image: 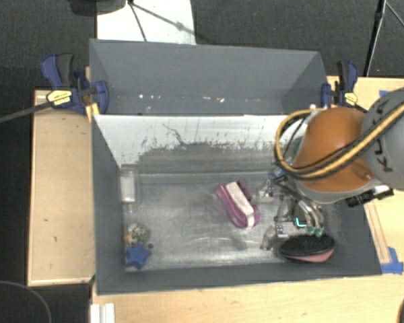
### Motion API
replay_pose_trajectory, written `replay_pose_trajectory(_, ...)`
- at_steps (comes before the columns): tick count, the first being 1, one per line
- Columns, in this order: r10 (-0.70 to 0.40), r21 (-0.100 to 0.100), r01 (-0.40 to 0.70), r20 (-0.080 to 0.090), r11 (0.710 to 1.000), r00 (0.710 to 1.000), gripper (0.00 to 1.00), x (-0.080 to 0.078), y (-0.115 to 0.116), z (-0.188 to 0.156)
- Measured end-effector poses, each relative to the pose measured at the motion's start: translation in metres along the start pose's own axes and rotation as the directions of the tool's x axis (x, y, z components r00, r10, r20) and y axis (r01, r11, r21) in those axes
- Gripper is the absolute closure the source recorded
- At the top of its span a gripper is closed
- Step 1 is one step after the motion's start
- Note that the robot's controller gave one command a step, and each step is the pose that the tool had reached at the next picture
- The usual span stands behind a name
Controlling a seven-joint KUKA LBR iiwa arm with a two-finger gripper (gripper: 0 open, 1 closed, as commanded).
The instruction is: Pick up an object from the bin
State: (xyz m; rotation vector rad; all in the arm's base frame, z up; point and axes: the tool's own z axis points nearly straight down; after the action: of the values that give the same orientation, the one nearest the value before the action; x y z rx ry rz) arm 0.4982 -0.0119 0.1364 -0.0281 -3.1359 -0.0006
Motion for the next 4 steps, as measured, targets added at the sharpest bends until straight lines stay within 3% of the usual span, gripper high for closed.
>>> replay_pose_trajectory(1, -0.277, -0.004, 0.277, 0.010, 0.961, 0.961, 0.00, 0.000, -0.113, 0.064)
replay_pose_trajectory(2, -0.110, -0.004, 0.110, 0.015, 0.994, 0.994, 0.00, 0.001, -0.128, 0.035)
replay_pose_trajectory(3, -0.148, 0.004, 0.148, 0.014, 0.989, 0.989, 0.00, 0.001, -0.138, 0.036)
replay_pose_trajectory(4, -0.214, 0.004, 0.214, 0.013, 0.977, 0.977, 0.00, -0.001, -0.135, 0.065)
